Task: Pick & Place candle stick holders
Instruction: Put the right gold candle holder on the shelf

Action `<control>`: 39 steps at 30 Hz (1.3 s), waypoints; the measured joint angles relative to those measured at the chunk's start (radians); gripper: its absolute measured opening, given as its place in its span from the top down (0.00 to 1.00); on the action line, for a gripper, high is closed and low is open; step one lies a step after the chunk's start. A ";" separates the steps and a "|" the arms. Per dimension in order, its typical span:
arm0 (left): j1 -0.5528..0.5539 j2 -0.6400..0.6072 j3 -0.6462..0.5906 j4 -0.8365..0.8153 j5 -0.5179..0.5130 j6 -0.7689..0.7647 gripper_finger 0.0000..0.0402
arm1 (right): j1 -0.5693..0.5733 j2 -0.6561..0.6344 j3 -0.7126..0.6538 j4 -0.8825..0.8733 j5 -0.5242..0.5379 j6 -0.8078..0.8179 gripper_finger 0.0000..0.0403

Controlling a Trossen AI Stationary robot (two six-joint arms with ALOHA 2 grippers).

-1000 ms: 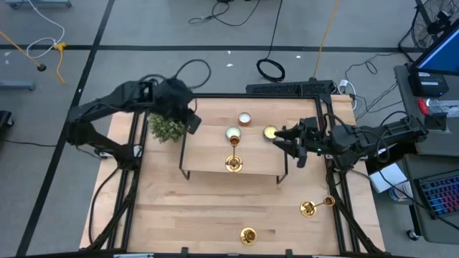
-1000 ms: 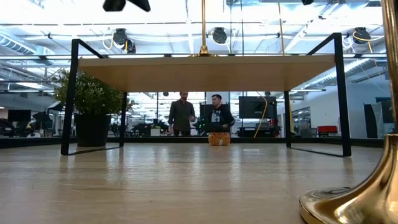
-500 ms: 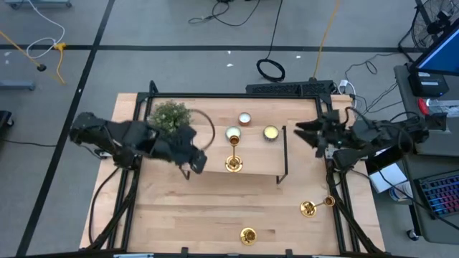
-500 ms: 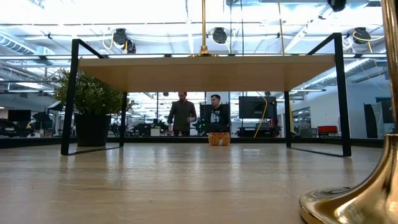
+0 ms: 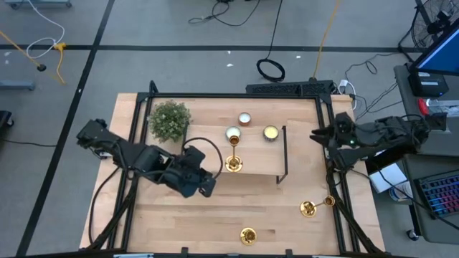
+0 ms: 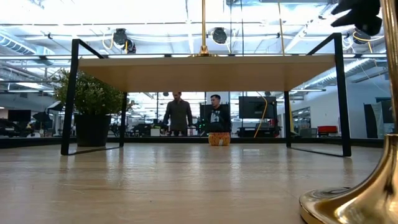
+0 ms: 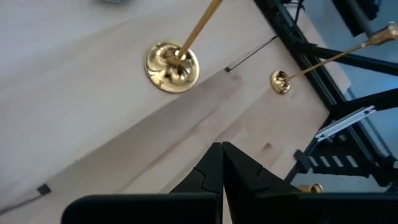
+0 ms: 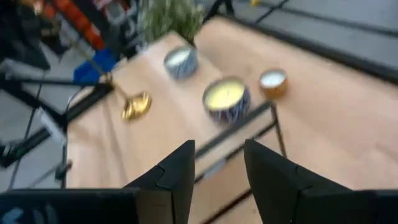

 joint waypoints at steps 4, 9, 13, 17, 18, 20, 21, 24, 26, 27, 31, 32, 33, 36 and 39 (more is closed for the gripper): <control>-0.031 -0.007 0.000 -0.041 -0.013 -0.052 0.99 | 0.000 -0.006 0.000 -0.064 -0.079 0.015 0.67; -0.075 -0.011 0.000 -0.127 0.021 -0.118 0.99 | 0.000 -0.006 0.000 -0.193 -0.112 0.073 0.67; -0.109 -0.011 0.000 -0.139 0.010 -0.155 0.99 | 0.000 -0.016 -0.025 -0.194 -0.154 0.097 0.67; -0.131 -0.011 0.000 -0.141 -0.026 -0.185 0.99 | 0.000 -0.033 -0.092 -0.158 -0.244 0.122 0.67; -0.136 -0.011 0.000 -0.142 -0.030 -0.189 0.99 | 0.000 -0.037 -0.112 -0.155 -0.277 0.131 0.67; -0.147 -0.011 0.000 -0.142 -0.039 -0.197 0.99 | 0.000 -0.048 -0.151 -0.154 -0.333 0.152 0.67; -0.153 -0.011 0.000 -0.142 -0.043 -0.200 0.99 | 0.000 -0.052 -0.167 -0.154 -0.355 0.164 0.67; -0.166 -0.011 0.000 -0.142 -0.059 -0.208 0.99 | 0.000 -0.068 -0.198 -0.155 -0.356 0.176 0.67; -0.170 -0.011 0.000 -0.142 -0.066 -0.214 0.99 | 0.000 -0.078 -0.203 -0.158 -0.311 0.180 0.68; -0.170 -0.011 0.000 -0.142 -0.069 -0.219 0.99 | 0.000 -0.082 -0.203 -0.160 -0.278 0.186 0.69; -0.170 -0.011 0.000 -0.142 -0.074 -0.227 0.98 | 0.000 -0.102 -0.204 -0.150 -0.136 0.293 0.76; -0.170 -0.011 0.000 -0.142 -0.074 -0.226 0.99 | 0.000 -0.106 -0.204 -0.131 -0.124 0.334 0.78; -0.170 -0.011 0.000 -0.142 -0.074 -0.226 0.99 | 0.000 -0.108 -0.204 -0.100 -0.124 0.352 0.79; -0.170 -0.011 0.000 -0.141 -0.082 -0.226 0.99 | 0.000 -0.109 -0.204 0.040 -0.164 0.356 0.84; -0.170 -0.011 0.000 -0.141 -0.089 -0.225 0.98 | 0.000 -0.109 -0.204 0.258 -0.243 0.293 0.89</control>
